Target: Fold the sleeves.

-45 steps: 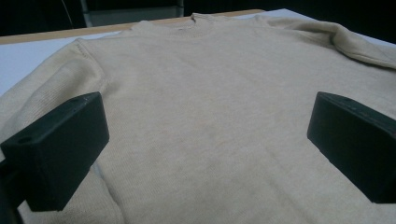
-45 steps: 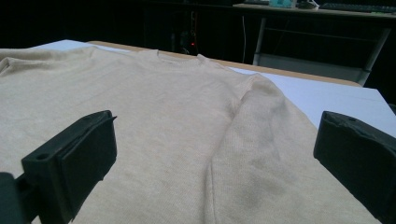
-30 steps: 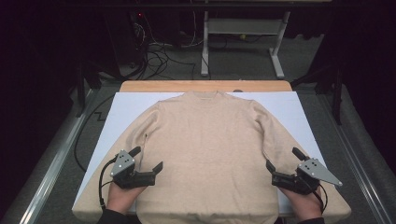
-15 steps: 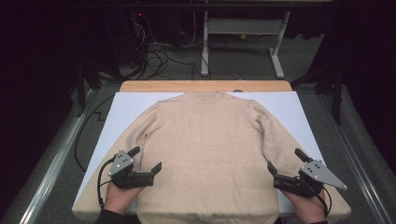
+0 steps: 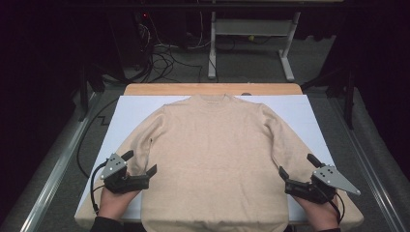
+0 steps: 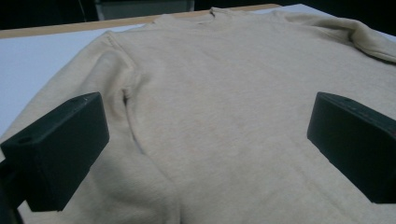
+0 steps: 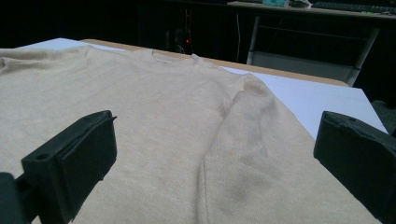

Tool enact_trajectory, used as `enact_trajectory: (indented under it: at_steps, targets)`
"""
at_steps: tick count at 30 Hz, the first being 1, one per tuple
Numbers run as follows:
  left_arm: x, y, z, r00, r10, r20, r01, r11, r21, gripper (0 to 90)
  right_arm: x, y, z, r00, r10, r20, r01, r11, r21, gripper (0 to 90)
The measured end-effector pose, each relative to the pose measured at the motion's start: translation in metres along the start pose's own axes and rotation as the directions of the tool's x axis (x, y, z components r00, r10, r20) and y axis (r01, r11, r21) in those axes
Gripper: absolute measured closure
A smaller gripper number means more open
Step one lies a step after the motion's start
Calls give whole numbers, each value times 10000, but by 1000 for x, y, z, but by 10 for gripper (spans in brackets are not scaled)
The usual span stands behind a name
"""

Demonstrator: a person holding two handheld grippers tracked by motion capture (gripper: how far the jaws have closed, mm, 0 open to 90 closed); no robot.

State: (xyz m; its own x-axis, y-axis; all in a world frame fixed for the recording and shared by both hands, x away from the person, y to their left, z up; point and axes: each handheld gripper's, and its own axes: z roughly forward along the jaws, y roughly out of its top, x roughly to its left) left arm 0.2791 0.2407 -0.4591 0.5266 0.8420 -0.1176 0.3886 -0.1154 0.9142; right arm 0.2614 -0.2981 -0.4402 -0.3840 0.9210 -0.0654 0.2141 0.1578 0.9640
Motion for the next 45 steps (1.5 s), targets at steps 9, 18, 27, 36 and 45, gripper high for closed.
enact_trajectory:
  at_steps: [9,18,27,36,45]
  targets:
    - [16,-2,-9,9994,-90,-343,89,10000,-37,0,-1,0,2,10000,-77,3,77,10000,30,1]
    - [35,-6,-25,9934,-353,-1091,348,9994,-62,0,-1,1,1,10000,-42,6,42,10000,24,1]
    - [53,-13,-42,9824,-549,-1785,564,9984,30,0,0,4,-4,10000,-49,27,50,10000,-64,1]
    - [69,-25,-53,9682,-792,-2373,947,9940,545,0,-3,3,-9,9999,-35,97,35,10000,-42,1]
    - [85,-34,-55,9580,-1295,-2559,1754,9705,1654,1,-1,4,-6,9999,-119,15,119,9999,-46,1]
